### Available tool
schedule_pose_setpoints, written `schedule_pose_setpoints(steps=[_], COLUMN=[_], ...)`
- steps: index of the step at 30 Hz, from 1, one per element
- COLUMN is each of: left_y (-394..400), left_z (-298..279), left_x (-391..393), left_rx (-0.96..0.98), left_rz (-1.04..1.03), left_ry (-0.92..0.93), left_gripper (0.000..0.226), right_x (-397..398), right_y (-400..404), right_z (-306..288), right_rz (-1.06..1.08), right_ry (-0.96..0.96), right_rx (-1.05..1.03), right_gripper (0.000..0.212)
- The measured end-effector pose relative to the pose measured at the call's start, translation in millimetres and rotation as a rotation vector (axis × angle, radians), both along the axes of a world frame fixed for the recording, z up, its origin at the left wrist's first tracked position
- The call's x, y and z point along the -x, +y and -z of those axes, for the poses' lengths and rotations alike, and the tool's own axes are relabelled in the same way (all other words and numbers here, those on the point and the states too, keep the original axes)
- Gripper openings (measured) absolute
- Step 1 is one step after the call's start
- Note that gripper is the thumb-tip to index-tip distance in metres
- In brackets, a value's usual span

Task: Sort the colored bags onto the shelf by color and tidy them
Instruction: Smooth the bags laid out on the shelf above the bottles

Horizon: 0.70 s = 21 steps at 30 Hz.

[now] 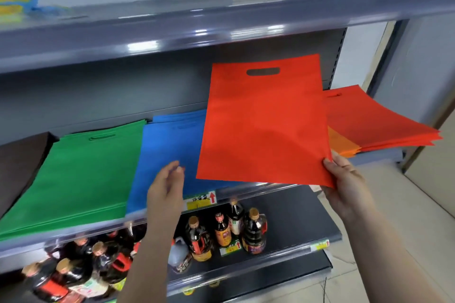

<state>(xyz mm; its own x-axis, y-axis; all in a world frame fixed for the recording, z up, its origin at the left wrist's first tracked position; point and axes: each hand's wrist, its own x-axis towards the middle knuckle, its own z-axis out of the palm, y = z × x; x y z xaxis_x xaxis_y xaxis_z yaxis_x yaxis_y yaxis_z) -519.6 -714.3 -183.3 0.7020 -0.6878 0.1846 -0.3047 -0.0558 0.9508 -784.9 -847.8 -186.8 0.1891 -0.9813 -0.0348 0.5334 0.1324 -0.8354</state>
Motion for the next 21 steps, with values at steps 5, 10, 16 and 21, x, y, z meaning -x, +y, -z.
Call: schedule_pose_setpoints(steps=[5,10,16,21], left_y=[-30.4,-68.4,-126.0,-184.3], left_z=[-10.3,-6.5,-4.0,-1.5], left_x=[81.3,125.3,159.8,180.2], left_rx=[0.027,-0.038,-0.067,-0.086], left_rz=[0.162,0.294,0.367,0.392], left_ry=[0.398,0.353,0.185,0.092], left_gripper=[0.021,0.024,0.03,0.029], right_x=[62.0,113.0,153.1,177.9], right_y=[-11.5,-30.8,-76.0,-127.7], right_z=[2.5,1.4,-1.0,-5.1], right_rz=[-0.032,0.0,0.072,0.166], right_ry=[0.035,0.066,0.171,0.251], right_rx=[-0.011,-0.014,0.005,0.025], right_gripper=[0.03,0.025,0.033,0.029])
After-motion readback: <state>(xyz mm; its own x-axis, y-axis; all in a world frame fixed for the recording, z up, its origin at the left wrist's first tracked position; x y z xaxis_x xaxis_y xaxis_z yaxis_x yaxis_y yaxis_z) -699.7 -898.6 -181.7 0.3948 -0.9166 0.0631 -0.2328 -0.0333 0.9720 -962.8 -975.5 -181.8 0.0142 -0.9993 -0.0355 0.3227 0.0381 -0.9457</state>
